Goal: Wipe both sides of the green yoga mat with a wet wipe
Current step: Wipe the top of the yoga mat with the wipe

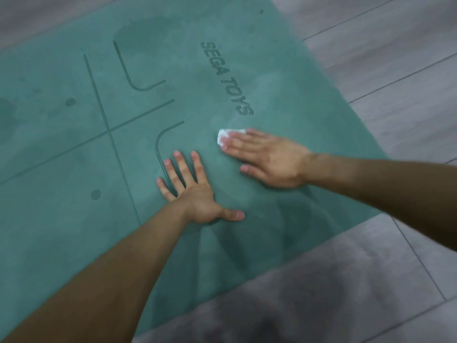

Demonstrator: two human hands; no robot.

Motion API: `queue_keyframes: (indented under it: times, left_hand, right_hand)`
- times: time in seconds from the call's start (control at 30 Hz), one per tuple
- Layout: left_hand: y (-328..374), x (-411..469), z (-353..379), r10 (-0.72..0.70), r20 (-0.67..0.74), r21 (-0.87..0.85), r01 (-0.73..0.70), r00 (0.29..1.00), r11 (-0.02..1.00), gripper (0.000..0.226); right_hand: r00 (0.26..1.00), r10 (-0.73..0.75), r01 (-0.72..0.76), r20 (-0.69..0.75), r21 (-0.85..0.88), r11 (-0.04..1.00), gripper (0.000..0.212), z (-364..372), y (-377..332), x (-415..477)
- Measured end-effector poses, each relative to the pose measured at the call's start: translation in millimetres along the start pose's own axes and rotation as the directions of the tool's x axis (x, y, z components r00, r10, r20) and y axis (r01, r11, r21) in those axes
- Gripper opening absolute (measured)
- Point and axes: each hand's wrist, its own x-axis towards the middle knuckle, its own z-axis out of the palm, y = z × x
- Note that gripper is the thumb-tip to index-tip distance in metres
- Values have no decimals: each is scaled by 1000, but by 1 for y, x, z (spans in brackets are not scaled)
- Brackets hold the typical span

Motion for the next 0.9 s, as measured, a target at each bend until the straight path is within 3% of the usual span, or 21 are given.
queue_keyframes:
  times: [0.07,0.13,0.17,0.23,0.33,0.4,0.47,0.6,0.7,0.77,0.83,0.9]
  left_hand:
    - [0,0,-1,0,4,1,0,1000,1000,186]
    - [0,-1,-2,0,16,5,0,1000,1000,186]
    - [0,-1,-2,1,19,8,-1,1000,1000,186]
    - [0,-2,-3,-3,18,7,3,1000,1000,186]
    - [0,0,-1,-8,5,15,8,1000,1000,186]
    - [0,1,-1,-11,-8,17,11,1000,1000,187]
    - [0,1,0,-5,-11,9,5,1000,1000,188]
    - [0,-2,-3,-10,2,5,10,1000,1000,188]
    - [1,-2,-3,-8,12,6,8,1000,1000,188]
    - [1,-2,-3,-17,8,7,17,1000,1000,187]
    - [1,-2,-3,-20,9,14,20,1000,1000,187]
    - [1,-2,-3,-18,11,12,17,1000,1000,187]
  right_hand:
    - [975,219,-220,-27,-28,975,72,-13,46,-4]
    - [851,525,-526,-31,-32,850,80,-29,90,-11]
    - [801,599,-599,-17,-11,800,82,-31,98,-13]
    - [823,568,-566,-21,56,822,83,-24,71,-6]
    - [976,217,-210,-32,157,965,79,7,-13,5]
    - [999,23,-16,-35,176,984,70,15,-37,6]
    - [998,-5,17,-68,190,982,61,1,-21,5]
    - [950,57,-19,-308,125,992,35,-24,13,-13]
    - [847,306,-199,-435,274,941,22,-29,17,-16]
    - [709,568,-358,-419,480,801,30,-29,29,-9]
    - [583,713,-441,-390,585,681,38,-25,43,-4]
    - [571,722,-475,-391,560,679,45,-19,52,-4]
